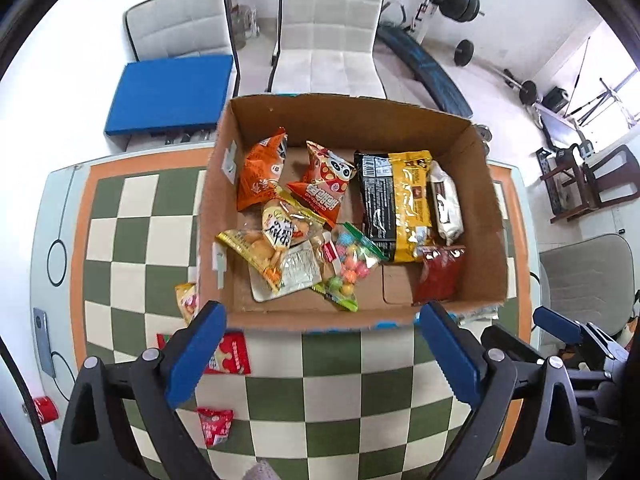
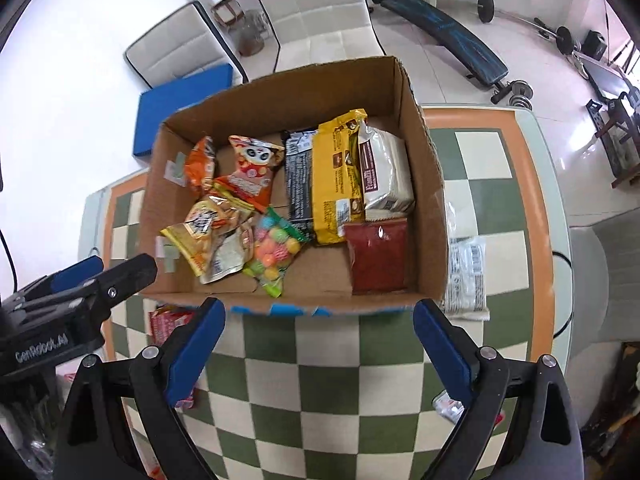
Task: Organize snacks
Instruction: 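Move both tools back toward the packets beside the box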
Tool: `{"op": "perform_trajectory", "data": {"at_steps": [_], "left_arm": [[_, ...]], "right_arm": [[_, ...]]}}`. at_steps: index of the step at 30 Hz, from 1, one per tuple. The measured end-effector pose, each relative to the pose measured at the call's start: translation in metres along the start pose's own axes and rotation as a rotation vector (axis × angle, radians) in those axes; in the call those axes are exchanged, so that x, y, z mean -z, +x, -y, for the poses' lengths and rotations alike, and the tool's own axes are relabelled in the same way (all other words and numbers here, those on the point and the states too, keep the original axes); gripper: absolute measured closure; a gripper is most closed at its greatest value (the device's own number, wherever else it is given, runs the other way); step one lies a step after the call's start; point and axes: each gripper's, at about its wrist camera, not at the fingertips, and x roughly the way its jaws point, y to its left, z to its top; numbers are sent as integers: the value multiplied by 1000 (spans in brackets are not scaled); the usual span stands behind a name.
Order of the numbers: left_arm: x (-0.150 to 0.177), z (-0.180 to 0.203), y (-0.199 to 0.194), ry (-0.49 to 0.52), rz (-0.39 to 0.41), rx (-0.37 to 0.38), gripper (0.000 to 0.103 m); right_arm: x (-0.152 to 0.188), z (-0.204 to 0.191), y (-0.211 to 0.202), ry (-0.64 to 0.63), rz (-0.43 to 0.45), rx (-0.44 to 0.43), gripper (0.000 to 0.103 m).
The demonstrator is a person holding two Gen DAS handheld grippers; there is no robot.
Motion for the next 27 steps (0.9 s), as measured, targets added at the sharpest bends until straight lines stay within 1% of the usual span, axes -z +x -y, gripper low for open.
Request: {"op": "perform_trajectory", "data": {"at_steps": [3,6,9,11,14,16,20,23,25,27], "left_arm": [[27,6,-15,9,42,-35,4],[54,17,-14,20,47,-49,4],[75,27,-1,18,20,-48,4],[89,36,21,18,-39,-36,4],[104,46,48,2,-103,-24,4],[113,56,63,4,-128,-26,4],[127,81,90,29,-174,-36,4],[132,94,103,53,-197,-38,4],[136,103,111,70,-212,-43,4],[138,108,115,87,-220,-48,4]], "right_arm": [[18,6,-12,24,12,-20,5],[41,25,-18,59,-6,-20,5],[64,51,-14,93,-53,7,5],[81,73,-5,119,-94,40,5],[101,100,14,119,-168,86,5],[112,117,32,91,-232,124,5],[130,138,76,-39,-390,222,5],[138,152,104,-126,-463,278,5],[143,159,118,-162,-512,287,5],[147,168,131,-188,-539,290,5]]}}
